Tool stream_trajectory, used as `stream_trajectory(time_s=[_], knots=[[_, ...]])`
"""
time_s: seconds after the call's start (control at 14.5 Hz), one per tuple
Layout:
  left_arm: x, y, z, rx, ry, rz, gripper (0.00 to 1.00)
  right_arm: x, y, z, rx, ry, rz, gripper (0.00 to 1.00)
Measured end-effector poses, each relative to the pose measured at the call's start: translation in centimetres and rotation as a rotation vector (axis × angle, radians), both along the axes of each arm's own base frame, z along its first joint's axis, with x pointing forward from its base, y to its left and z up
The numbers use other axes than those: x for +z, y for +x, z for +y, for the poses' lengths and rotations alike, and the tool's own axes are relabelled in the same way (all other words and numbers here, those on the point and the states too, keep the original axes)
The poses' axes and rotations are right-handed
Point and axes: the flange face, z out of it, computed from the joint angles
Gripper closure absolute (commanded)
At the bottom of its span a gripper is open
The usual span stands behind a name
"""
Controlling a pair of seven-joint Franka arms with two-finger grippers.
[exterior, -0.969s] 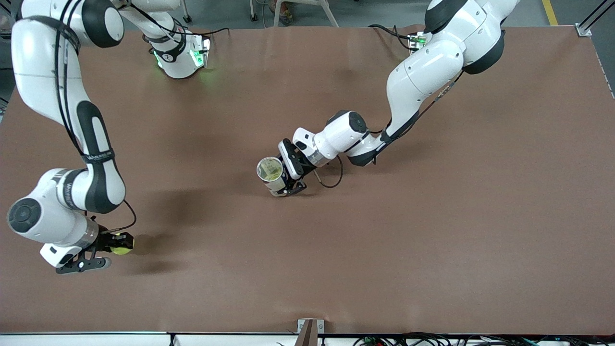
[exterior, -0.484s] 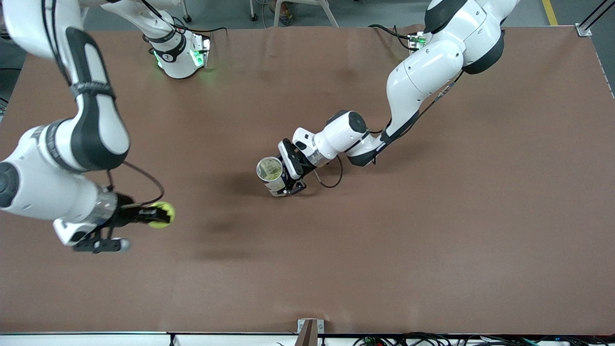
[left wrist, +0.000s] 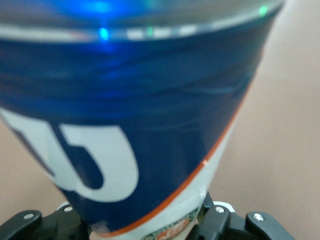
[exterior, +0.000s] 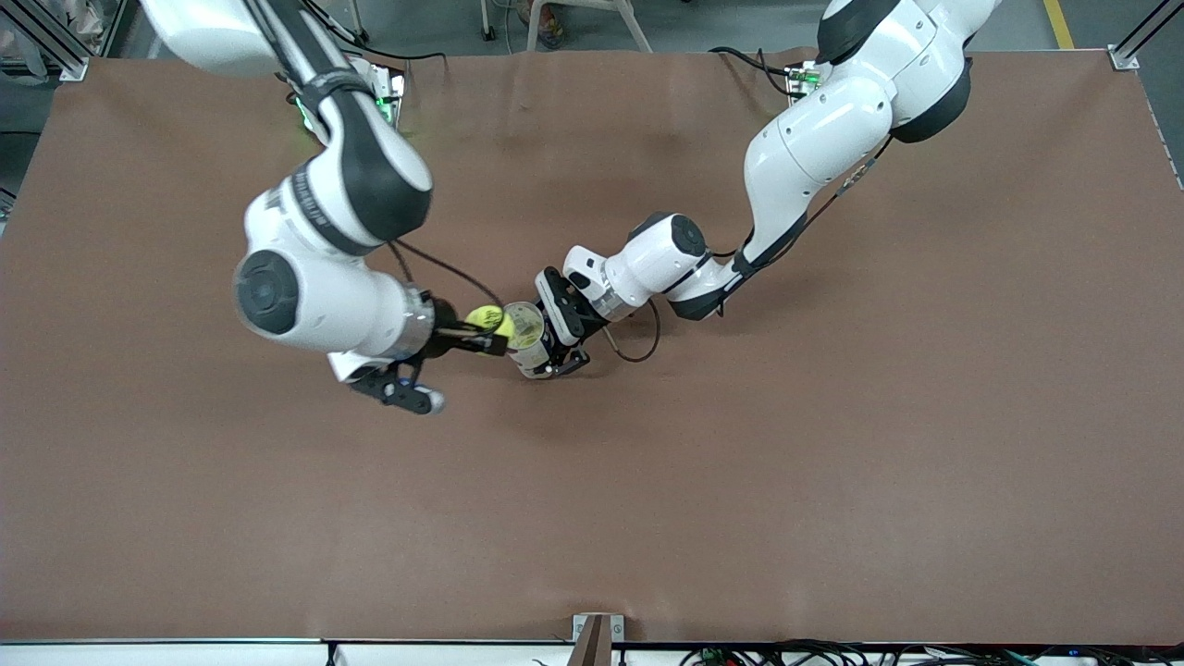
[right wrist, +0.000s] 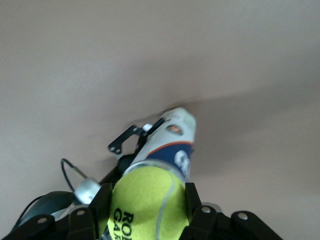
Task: Insert tennis ball vertically with right arm
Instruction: 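Carry the second ball over the can and drop it in with the right gripper, then withdraw the right gripper while the left gripper releases the upright can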
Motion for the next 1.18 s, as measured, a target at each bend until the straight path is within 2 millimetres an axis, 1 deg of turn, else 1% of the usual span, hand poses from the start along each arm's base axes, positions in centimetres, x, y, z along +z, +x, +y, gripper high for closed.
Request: stream_trajectory(time_s=[0.14,0.21,0.42,0.55,0.62,0.69,0.76,0.97,1.18], knots=[[0.0,0.0,0.0,0.0,0.0,0.0,0.23,-0.6,-1.1,2.1,-0.008,-0.011,0.017,0.97],[0.0,0.0,0.0,0.0,0.0,0.0,0.23,-1.2,-1.3,2.5,-0.006,-0.016,0.026,0.97],[0.0,0.0,0.0,0.0,0.0,0.0,0.23,-2.9,-1.3,2.3,-0.01,-0.033,0.052,0.97],[0.0,0.0,0.0,0.0,0.0,0.0,0.23,-3.7,-1.3,1.9,-0.014,-0.042,0.064,0.96],[0.0,0.0,0.0,-0.001,0.0,0.0,0.23,-3.9,-1.3,1.8,-0.015,-0.045,0.067,0.91],[0.0,-0.1,-0.1,-0.001,0.0,0.0,0.23,-4.0,-1.3,1.8,-0.016,-0.046,0.068,0.51],[0.0,-0.1,-0.1,-0.002,0.0,0.0,0.23,-4.0,-1.3,1.8,-0.013,-0.05,0.066,0.01],[0.0,-0.2,-0.1,-0.003,0.0,0.0,0.21,-4.1,-1.5,2.0,-0.001,-0.068,0.057,0.0],[-0.1,-0.2,-0.1,-0.004,0.002,0.001,0.19,-3.6,-1.2,1.3,0.011,-0.109,0.022,0.0]])
